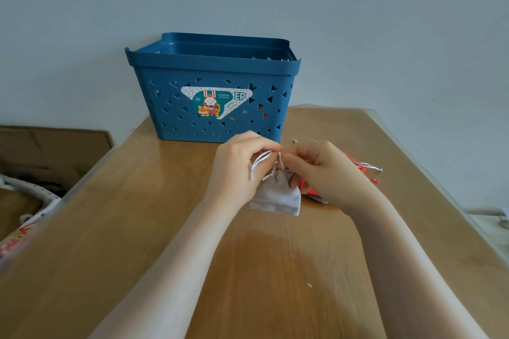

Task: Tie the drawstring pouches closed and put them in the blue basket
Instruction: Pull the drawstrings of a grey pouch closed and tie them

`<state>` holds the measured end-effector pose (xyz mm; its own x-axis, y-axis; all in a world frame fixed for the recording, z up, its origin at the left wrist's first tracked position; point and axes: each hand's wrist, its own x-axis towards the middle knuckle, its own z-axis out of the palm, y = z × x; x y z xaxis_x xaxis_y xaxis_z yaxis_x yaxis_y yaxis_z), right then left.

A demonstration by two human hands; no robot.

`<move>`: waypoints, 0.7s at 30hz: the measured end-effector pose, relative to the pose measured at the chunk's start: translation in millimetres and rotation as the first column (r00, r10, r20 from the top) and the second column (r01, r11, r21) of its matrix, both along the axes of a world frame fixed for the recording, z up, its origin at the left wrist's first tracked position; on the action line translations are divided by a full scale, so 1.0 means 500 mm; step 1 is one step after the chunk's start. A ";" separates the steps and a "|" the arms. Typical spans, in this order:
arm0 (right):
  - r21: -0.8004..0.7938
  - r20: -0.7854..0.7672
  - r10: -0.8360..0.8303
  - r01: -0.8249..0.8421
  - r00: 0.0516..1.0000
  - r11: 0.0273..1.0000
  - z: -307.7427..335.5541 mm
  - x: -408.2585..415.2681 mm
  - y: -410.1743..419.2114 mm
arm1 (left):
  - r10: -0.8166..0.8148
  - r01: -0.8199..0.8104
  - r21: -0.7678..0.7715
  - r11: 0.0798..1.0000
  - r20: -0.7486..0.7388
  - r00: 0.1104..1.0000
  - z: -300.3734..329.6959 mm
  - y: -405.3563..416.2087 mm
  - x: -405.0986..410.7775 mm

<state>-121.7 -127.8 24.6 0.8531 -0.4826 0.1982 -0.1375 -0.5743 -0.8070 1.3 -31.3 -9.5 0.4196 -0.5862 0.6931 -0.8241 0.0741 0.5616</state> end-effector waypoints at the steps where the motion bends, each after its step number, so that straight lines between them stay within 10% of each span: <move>1: 0.033 0.019 -0.016 0.015 1.000 0.999 -0.001 0.001 0.000 | -0.034 0.033 -0.018 0.999 -0.032 0.999 0.001 0.000 -0.001; 7: 0.330 0.105 0.017 -0.051 0.994 0.942 -0.019 0.006 -0.003 | -0.161 0.152 -0.062 0.986 -0.172 0.972 0.003 0.001 -0.005; 15: 0.068 0.125 -0.042 0.033 0.991 0.997 -0.004 -0.006 -0.011 | -0.261 0.253 -0.065 0.965 -0.305 0.916 0.015 0.010 -0.010; 21: 0.645 0.418 -0.022 -0.280 0.908 0.711 0.003 0.001 -0.007 | -0.292 0.250 -0.153 0.956 -0.424 0.857 0.032 0.014 -0.026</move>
